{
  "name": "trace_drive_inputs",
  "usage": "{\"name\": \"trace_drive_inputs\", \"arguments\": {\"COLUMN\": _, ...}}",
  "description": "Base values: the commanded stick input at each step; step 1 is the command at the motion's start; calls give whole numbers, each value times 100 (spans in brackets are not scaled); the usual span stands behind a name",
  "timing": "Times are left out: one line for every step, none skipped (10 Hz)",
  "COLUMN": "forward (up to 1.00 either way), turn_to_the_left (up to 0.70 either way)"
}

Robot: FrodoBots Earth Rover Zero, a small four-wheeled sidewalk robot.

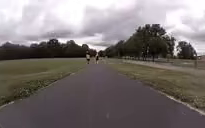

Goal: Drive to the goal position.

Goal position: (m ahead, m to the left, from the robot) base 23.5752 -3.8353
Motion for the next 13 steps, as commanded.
{"name": "trace_drive_inputs", "arguments": {"forward": 70, "turn_to_the_left": 0}}
{"name": "trace_drive_inputs", "arguments": {"forward": 70, "turn_to_the_left": 0}}
{"name": "trace_drive_inputs", "arguments": {"forward": 70, "turn_to_the_left": 0}}
{"name": "trace_drive_inputs", "arguments": {"forward": 70, "turn_to_the_left": 0}}
{"name": "trace_drive_inputs", "arguments": {"forward": 70, "turn_to_the_left": 0}}
{"name": "trace_drive_inputs", "arguments": {"forward": 70, "turn_to_the_left": 0}}
{"name": "trace_drive_inputs", "arguments": {"forward": 70, "turn_to_the_left": 0}}
{"name": "trace_drive_inputs", "arguments": {"forward": 70, "turn_to_the_left": 0}}
{"name": "trace_drive_inputs", "arguments": {"forward": 70, "turn_to_the_left": 0}}
{"name": "trace_drive_inputs", "arguments": {"forward": 70, "turn_to_the_left": 0}}
{"name": "trace_drive_inputs", "arguments": {"forward": 70, "turn_to_the_left": 0}}
{"name": "trace_drive_inputs", "arguments": {"forward": 70, "turn_to_the_left": 0}}
{"name": "trace_drive_inputs", "arguments": {"forward": 70, "turn_to_the_left": 0}}
